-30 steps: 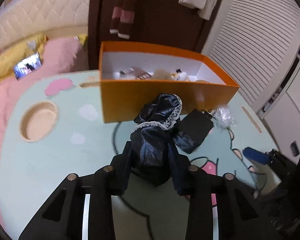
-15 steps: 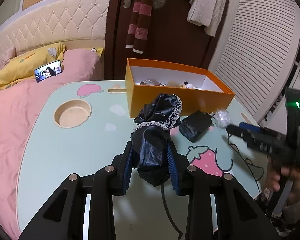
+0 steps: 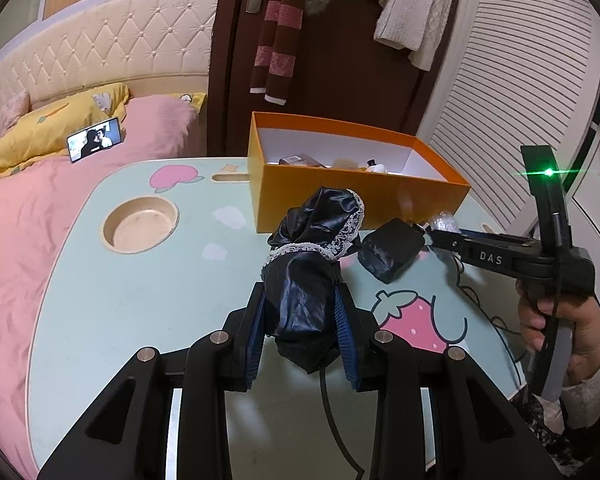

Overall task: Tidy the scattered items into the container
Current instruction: 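Grasp the black lace bag with the left gripper while the right grasps the bubble-wrap bag, then carry the black bag and bubble-wrap bag into the box and open both grippers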

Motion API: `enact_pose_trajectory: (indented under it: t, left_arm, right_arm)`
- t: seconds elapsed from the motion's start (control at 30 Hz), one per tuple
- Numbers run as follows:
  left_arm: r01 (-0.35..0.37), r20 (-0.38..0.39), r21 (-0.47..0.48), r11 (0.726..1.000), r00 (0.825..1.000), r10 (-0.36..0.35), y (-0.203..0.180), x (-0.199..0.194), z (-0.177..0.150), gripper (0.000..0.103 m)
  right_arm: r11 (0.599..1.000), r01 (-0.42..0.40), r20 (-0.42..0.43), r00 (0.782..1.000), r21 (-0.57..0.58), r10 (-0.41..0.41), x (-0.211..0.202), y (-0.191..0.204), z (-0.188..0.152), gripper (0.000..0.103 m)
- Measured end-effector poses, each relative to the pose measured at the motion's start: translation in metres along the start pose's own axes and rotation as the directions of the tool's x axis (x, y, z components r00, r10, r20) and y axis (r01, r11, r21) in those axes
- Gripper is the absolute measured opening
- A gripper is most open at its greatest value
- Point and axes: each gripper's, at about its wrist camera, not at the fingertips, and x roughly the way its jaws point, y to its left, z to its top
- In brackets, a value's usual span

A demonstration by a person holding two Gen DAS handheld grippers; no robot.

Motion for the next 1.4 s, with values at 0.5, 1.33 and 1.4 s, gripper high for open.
enact_pose_trajectory:
  t: [0.5,1.33,1.4]
  left_arm:
    - [0.057,0.029,0.045,0.997,0.998,-0.058,-0.03,-0.003,0.01,0.034]
    - [0.014,0.056,0.093,0.996,0.998,-0.019,-0.037,0.064,0.122,0.034]
    - [0.013,0.045,0.089,0.996,0.999,-0.017,-0.034,0.071,0.123,0.034]
  right_arm:
    - [0.996,-0.073,0.091,0.993,-0.05,0.078,-0.054,0.042,-0.012,0.03]
    - [0.999,-0.051,0.142,0.988,-0.01,0.052,-0.011,0.025,0.075,0.03]
    - [0.998,-0.059,0.13,0.99,-0.008,0.059,-0.005,0.025,0.079,0.03]
